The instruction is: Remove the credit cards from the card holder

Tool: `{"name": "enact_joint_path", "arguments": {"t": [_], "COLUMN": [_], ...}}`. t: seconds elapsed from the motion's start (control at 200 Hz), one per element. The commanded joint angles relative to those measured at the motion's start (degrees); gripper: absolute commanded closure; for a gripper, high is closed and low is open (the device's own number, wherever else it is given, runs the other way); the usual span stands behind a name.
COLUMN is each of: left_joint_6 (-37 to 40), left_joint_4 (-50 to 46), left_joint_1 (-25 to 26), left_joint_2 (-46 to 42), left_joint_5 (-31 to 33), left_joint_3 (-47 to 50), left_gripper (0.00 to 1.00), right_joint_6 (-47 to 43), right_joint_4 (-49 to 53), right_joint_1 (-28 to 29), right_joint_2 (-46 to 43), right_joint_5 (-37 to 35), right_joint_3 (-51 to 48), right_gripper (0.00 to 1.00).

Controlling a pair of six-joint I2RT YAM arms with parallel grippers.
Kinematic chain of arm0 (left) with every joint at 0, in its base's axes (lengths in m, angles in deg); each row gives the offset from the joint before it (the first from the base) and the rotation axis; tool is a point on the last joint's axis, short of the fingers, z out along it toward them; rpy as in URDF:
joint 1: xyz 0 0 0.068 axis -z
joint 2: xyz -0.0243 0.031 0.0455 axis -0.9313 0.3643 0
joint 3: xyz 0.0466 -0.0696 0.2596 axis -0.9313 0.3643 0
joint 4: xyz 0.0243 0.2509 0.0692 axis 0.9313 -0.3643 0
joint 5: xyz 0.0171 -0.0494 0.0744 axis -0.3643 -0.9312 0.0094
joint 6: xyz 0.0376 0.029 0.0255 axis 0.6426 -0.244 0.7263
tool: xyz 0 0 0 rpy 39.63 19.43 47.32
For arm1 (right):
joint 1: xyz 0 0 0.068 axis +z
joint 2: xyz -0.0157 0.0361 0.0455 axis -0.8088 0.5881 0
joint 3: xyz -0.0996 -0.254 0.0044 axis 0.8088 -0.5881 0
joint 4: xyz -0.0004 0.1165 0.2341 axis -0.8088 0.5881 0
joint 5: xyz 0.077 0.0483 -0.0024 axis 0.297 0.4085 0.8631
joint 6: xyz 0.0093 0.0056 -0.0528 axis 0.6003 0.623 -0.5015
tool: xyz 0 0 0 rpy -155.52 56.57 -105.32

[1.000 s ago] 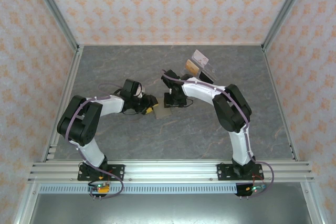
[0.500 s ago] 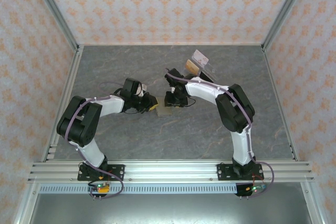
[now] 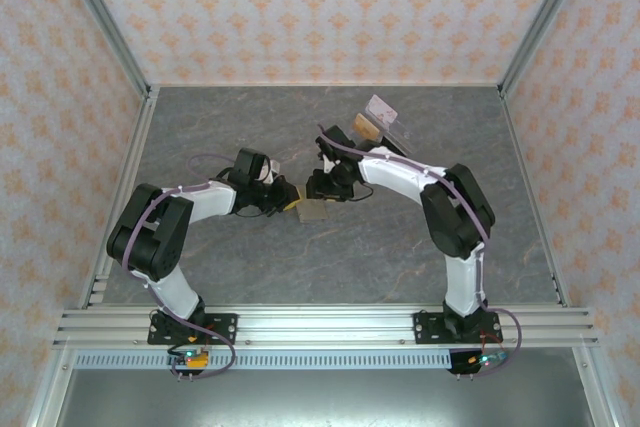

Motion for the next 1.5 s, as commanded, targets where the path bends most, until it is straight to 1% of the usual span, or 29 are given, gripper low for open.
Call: {"name": "enact_joint_path", "arguments": {"t": [0.0,0.27,0.566,0.676,0.876,0.941,1.111,1.196,1.296,1.391,1.496], "left_joint_6": [1.03,0.55,1.25,1.25,1.36,1.44,1.61,1.69,1.63,1.61,1.78], "left_joint_4": [-1.37,-0.20,-1.72,-2.25,-4.21,-4.50,-5.01,-5.29,-5.33,-5.41,-5.72], "left_joint_1": [0.50,0.54,0.54,0.54,0.54,0.54,0.54,0.54,0.54,0.52,0.50], "left_joint_2": [-1.79,-1.54,-1.89,-1.96,-2.41,-2.69,-2.60,-2.41,-2.38,-2.24,-2.15], "left_joint_5": [-0.02,-0.69,-0.20,0.13,2.08,2.38,2.65,2.83,2.92,2.92,2.84], "left_joint_3": [-1.15,-0.77,-1.12,-1.37,-1.57,-1.56,-1.84,-1.82,-1.88,-1.99,-2.28], "left_gripper": [0.97,1.00,1.00,1.00,1.00,1.00,1.00,1.00,1.00,1.00,1.00], "right_joint_6": [0.14,-0.55,-1.07,-1.25,-1.24,-1.03,0.45,1.07,1.26,1.21,0.41], "right_joint_4": [0.80,1.62,3.02,3.99,6.18,6.53,7.72,8.29,8.78,8.71,6.37], "right_joint_1": [-0.03,-0.03,-0.03,-0.02,-0.02,-0.02,-0.03,-0.05,-0.03,-0.02,-0.03], "right_joint_2": [1.93,3.60,3.80,4.06,3.63,3.42,3.69,3.36,3.24,3.10,2.00], "right_joint_5": [1.59,1.32,-4.24,-5.24,-9.93,-11.11,-13.91,-16.84,-18.22,-17.60,-13.66], "right_joint_3": [2.03,3.49,3.69,3.93,4.05,3.72,3.32,3.26,3.43,3.59,3.28], "right_gripper": [0.58,0.57,0.60,0.64,0.70,0.74,0.80,0.81,0.82,0.82,0.77]}}
